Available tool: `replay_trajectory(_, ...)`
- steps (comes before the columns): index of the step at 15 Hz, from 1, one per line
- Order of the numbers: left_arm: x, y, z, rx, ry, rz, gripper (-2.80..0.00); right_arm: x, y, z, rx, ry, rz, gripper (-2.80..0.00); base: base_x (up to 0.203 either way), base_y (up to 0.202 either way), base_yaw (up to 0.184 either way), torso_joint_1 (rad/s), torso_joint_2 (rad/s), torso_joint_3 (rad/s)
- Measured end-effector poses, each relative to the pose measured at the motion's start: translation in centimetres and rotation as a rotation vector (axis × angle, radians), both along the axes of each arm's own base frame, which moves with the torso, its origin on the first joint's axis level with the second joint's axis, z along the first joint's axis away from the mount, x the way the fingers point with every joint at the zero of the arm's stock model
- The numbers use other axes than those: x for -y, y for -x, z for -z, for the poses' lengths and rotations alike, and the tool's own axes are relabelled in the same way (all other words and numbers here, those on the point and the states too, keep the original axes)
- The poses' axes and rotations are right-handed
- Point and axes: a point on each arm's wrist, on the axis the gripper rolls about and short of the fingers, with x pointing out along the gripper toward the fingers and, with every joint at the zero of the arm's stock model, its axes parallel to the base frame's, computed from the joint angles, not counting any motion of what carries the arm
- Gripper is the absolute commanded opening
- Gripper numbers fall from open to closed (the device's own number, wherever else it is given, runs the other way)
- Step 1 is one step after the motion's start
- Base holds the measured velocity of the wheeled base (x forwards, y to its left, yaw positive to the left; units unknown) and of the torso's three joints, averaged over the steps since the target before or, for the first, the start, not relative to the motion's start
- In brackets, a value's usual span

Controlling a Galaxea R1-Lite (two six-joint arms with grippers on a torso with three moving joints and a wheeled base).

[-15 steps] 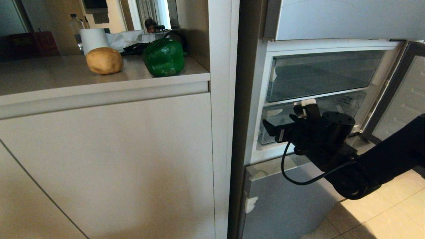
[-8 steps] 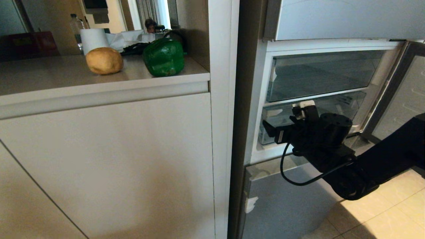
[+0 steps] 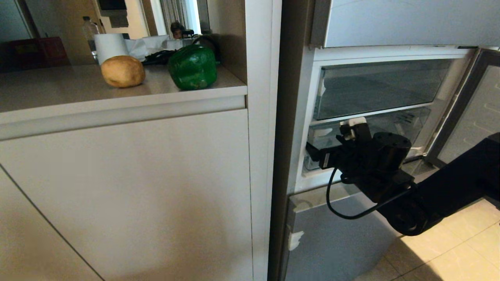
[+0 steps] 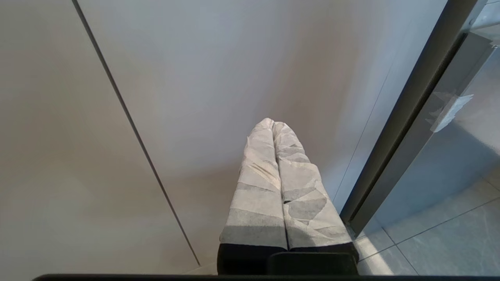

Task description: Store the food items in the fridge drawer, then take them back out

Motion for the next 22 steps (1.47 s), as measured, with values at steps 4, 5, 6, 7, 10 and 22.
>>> replay_trajectory(4,0.0,0.0,0.0,0.000,0.000,0.000,-2.80,-0.1,0.2,0.2,-0.009,0.001,-0.016,0.00,0.000,0.000,0.000,0.000,0.00,0.000)
replay_trajectory(5,0.0,0.0,0.0,0.000,0.000,-0.001,-2.80,-0.1,0.2,0.3,-0.011,0.003,-0.032,0.00,0.000,0.000,0.000,0.000,0.00,0.000)
replay_trajectory(6,0.0,0.0,0.0,0.000,0.000,-0.001,-2.80,0.0,0.2,0.4,-0.012,0.005,-0.050,0.00,0.000,0.000,0.000,0.000,0.00,0.000)
replay_trajectory(7,0.0,0.0,0.0,0.000,0.000,-0.001,-2.80,0.3,0.2,0.5,-0.016,0.007,-0.065,0.00,0.000,0.000,0.000,0.000,0.00,0.000)
replay_trajectory(10,0.0,0.0,0.0,0.000,0.000,0.000,-2.80,1.4,0.2,0.6,-0.026,0.012,-0.090,0.00,0.000,0.000,0.000,0.000,0.00,0.000)
replay_trajectory(22,0.0,0.0,0.0,0.000,0.000,0.000,-2.80,2.0,0.4,-0.3,0.000,0.012,-0.115,0.00,0.000,0.000,0.000,0.000,0.00,0.000)
